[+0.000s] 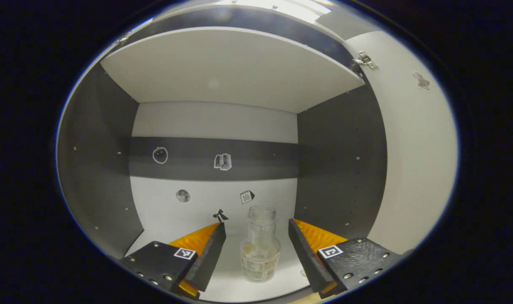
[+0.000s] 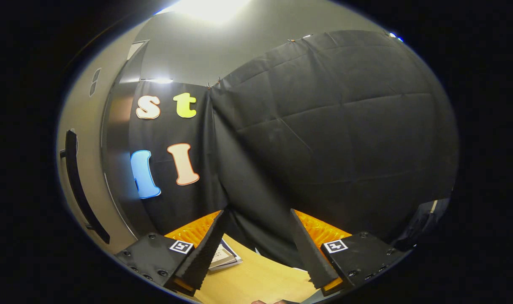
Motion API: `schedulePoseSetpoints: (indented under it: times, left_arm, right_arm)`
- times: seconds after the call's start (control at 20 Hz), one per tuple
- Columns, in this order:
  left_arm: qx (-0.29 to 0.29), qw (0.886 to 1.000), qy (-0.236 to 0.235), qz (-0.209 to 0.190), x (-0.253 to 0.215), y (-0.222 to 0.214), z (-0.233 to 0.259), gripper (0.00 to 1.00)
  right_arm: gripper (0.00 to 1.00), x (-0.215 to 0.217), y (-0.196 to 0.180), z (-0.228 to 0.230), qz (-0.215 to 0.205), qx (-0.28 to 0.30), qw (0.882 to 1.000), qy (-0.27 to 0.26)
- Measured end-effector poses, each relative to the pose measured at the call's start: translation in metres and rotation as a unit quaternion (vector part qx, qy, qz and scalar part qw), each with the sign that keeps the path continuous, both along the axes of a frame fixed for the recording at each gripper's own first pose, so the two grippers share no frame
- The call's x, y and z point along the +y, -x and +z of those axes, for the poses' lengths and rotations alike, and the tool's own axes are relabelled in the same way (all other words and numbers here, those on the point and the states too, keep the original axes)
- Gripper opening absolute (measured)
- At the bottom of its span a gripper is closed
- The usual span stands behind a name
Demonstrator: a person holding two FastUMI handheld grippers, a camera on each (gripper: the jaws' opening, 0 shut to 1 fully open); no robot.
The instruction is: Grasp the bottle in the cabinet with the left hand and place it on the coaster, then close the right door with the right hand and the left door with the left hand.
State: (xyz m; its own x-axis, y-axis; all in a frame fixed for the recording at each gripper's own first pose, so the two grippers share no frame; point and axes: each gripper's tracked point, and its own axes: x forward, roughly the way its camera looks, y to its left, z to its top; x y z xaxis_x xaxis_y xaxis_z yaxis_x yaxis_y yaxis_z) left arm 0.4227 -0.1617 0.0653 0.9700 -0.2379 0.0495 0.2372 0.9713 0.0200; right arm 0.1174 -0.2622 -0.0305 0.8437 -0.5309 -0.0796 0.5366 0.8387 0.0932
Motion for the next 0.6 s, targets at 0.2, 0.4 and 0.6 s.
schedulePoseSetpoints:
  times: [0.2,0.4,0.6]
  left_arm:
    - [0.009,1.000,-0.006,0.003,-0.005,-0.021,-0.010,0.89]
    - [0.024,0.999,-0.023,-0.004,-0.010,-0.030,-0.021,0.87]
    - [0.026,0.999,-0.044,-0.006,-0.012,-0.036,-0.025,0.68]
  right_arm:
    - [0.92,-0.012,0.001,-0.006,-0.009,0.007,1.000,0.003]
    - [0.92,-0.020,-0.004,-0.009,-0.013,0.010,1.000,-0.002]
    - [0.92,-0.019,-0.011,-0.013,-0.005,0.015,1.000,-0.002]
